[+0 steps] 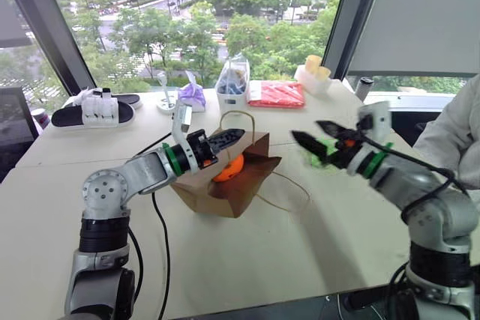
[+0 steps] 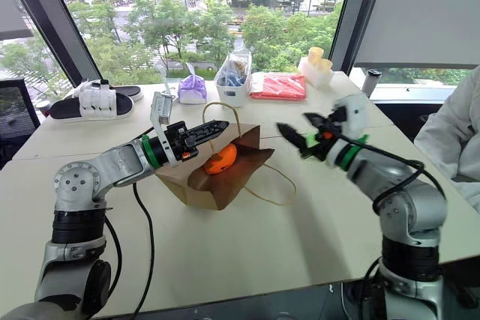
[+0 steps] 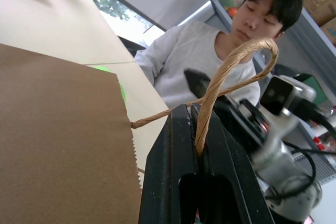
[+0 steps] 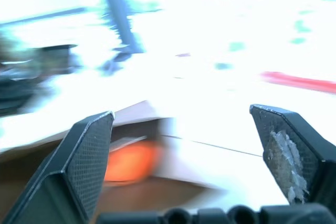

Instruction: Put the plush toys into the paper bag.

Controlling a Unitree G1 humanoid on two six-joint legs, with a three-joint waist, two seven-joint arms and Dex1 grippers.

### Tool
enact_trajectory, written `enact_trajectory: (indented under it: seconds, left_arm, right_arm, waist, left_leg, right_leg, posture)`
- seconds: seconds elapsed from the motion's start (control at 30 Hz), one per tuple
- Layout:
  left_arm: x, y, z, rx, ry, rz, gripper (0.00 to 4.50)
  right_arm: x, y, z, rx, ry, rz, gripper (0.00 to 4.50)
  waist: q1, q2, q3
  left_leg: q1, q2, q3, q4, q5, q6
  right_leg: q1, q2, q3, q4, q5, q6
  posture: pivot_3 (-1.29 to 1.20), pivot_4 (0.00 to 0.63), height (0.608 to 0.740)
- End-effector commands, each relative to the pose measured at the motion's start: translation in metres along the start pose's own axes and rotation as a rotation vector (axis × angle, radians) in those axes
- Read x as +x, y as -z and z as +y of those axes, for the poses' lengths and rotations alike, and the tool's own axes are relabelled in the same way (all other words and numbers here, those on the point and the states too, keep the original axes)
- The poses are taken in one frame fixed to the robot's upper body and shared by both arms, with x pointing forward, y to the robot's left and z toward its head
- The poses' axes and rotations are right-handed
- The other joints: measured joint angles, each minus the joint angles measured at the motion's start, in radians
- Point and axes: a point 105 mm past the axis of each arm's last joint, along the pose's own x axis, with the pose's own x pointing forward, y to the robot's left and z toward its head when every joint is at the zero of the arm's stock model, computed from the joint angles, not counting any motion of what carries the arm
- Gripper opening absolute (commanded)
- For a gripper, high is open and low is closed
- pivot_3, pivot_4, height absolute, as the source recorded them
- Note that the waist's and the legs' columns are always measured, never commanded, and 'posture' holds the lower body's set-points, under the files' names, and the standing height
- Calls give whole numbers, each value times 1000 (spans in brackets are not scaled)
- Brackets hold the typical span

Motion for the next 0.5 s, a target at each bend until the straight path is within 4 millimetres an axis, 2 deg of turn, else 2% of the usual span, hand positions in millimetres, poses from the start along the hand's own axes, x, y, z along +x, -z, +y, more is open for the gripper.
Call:
enact_trajectory:
  seconds: [0.03,0.13,0.3,0.4,0.5]
  left_arm:
    - [2,-2,-7,16,32,-9,0]
    - [3,-1,-8,16,36,-11,0]
    - [0,-4,-5,19,16,-37,0]
    - [-1,-4,-5,22,9,-53,0]
    - [-5,-4,-7,28,3,-60,0]
  right_arm:
    - [11,23,-36,-43,177,49,4471]
    - [27,56,-56,-42,278,162,4471]
    - [62,83,-67,3,330,226,4471]
    - [70,101,-77,22,402,289,4471]
    - [74,113,-76,22,400,329,3696]
  waist:
    - [-1,0,0]
    - [-8,0,0]
    - [-24,0,0]
    - [-26,0,0]
    - [-24,0,0]
  left_leg:
    - [0,0,0,0,0,0]
    - [0,1,2,-1,0,0]
    - [-1,1,3,-2,0,0]
    - [0,1,3,-2,0,0]
    - [-1,0,2,-4,0,0]
  right_leg:
    - [0,0,0,0,0,0]
    - [-1,0,1,1,0,0]
    - [-3,0,1,1,0,0]
    - [-3,-1,1,1,0,0]
    - [-3,-1,0,0,0,0]
  posture:
    - [0,150,740]
    - [0,150,740]
    - [0,150,740]
    - [0,150,740]
    - [0,150,740]
